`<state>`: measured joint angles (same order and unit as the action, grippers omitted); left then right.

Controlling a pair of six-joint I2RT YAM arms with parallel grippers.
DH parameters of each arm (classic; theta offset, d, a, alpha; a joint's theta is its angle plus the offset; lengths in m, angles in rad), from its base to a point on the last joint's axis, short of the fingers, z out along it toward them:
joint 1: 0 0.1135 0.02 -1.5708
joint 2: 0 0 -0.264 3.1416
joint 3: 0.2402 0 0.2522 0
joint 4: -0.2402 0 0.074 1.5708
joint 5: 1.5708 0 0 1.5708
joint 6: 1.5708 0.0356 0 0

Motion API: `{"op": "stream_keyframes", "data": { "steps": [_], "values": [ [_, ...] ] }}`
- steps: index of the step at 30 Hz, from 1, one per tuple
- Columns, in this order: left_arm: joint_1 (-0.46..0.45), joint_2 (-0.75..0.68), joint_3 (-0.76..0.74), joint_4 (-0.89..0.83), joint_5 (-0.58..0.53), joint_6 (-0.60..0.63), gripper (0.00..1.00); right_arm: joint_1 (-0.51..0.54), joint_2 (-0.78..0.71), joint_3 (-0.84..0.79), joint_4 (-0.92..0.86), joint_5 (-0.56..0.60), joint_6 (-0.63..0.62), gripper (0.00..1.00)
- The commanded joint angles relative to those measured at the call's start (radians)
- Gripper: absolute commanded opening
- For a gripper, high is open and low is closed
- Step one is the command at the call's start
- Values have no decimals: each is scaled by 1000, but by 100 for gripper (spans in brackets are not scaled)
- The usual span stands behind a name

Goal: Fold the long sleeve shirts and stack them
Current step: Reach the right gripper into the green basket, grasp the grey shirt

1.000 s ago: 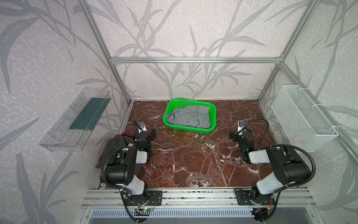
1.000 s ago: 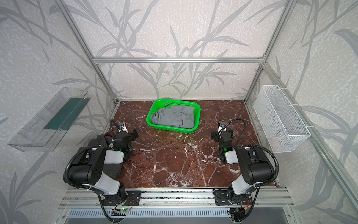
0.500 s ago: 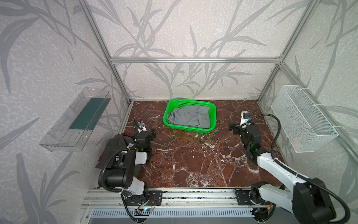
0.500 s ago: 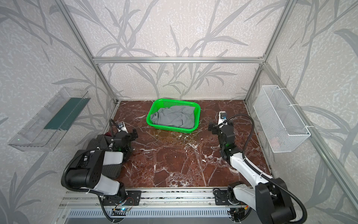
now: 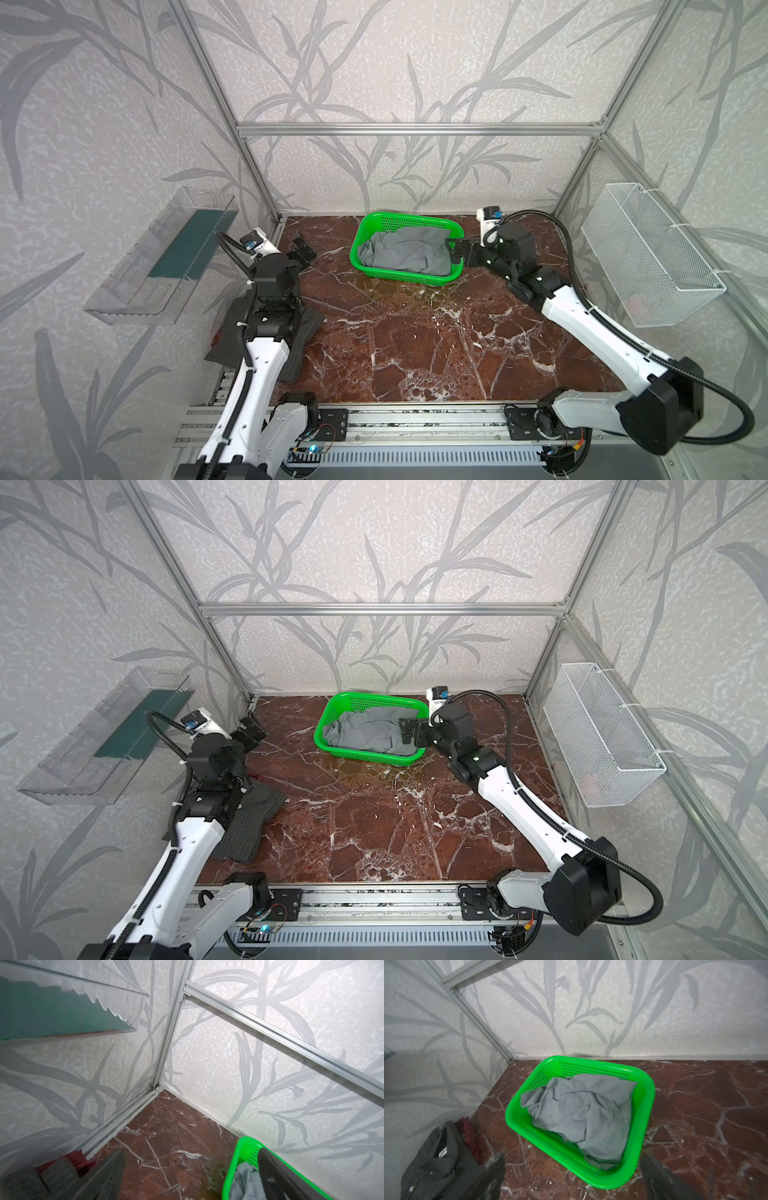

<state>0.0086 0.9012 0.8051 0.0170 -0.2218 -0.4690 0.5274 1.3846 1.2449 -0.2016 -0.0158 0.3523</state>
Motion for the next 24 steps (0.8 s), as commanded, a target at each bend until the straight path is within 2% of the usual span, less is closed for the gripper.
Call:
{"op": "stream_keyframes", "data": {
  "steps": [1, 4, 8, 15, 24],
  "values": [
    [0, -3, 12, -261, 167, -62, 99, 20, 166, 192, -337, 9, -43, 95],
    [-7, -16, 11, -305, 230, -29, 99, 26, 314, 327, -424, -31, -28, 92],
    [-21, -31, 5, -352, 217, -11, 99, 29, 484, 450, -476, -18, -22, 93],
    [-24, -22, -21, -312, 247, -28, 99, 27, 741, 672, -562, -17, -39, 92],
    [-27, 6, -12, -319, 284, -19, 99, 20, 1049, 1038, -785, -40, -39, 84]
  ]
}}
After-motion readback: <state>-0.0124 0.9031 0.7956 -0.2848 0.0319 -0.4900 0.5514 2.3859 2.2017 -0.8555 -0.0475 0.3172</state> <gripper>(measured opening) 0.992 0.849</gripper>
